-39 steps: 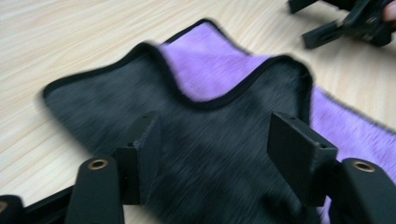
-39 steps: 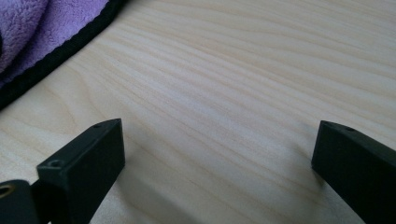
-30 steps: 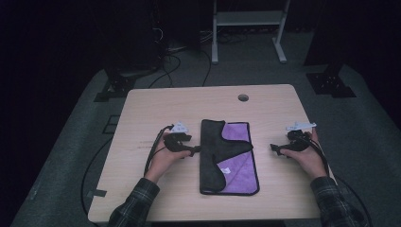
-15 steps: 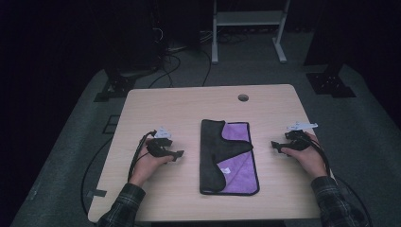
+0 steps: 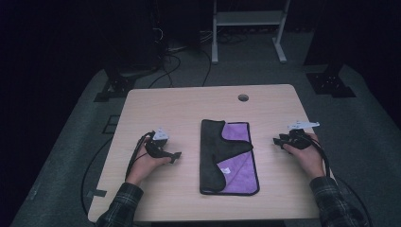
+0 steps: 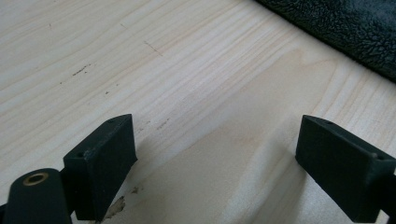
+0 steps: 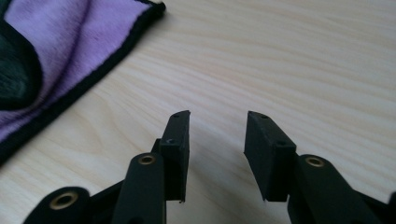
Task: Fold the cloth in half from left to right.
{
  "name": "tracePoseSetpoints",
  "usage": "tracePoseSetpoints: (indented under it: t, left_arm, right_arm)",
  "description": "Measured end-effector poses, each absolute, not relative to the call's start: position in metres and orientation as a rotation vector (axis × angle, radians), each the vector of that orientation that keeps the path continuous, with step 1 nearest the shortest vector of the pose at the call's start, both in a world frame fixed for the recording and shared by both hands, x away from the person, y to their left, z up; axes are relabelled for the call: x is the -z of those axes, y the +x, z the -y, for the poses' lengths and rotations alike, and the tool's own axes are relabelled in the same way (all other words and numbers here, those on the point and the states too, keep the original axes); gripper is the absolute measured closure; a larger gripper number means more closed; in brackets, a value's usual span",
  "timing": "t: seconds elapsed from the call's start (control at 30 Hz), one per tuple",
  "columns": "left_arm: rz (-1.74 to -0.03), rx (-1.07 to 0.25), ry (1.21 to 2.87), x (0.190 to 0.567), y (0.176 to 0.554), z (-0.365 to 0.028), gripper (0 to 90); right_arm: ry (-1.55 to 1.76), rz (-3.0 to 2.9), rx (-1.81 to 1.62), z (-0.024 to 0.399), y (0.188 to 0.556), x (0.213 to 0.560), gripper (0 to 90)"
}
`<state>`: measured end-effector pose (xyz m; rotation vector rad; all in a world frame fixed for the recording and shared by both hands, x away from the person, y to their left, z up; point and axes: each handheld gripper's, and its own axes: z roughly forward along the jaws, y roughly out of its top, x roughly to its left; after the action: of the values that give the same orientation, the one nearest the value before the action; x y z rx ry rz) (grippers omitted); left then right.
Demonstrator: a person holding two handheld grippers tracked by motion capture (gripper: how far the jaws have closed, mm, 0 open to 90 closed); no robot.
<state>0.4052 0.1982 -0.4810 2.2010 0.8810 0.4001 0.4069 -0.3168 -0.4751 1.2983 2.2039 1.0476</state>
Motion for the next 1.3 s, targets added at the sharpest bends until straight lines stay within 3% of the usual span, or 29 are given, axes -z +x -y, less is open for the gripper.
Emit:
tracePoseSetpoints:
  t: [0.2, 0.87, 1.3]
  left_arm:
    - [-0.867, -0.39, 2.219, 0.483, 0.406, -0.197, 0.0]
    - [-0.872, -0.385, 2.216, 0.483, 0.406, -0.197, 0.0]
    - [-0.876, -0.387, 2.215, 0.483, 0.406, -0.197, 0.0]
  right_arm:
    - [1.253, -2.233, -1.11, 0.304, 0.407, 0.462, 63.6]
    - [1.097, -2.323, -1.222, 0.249, 0.42, 0.435, 64.7]
    - [0.995, -2.419, -1.264, 0.195, 0.43, 0.437, 64.7]
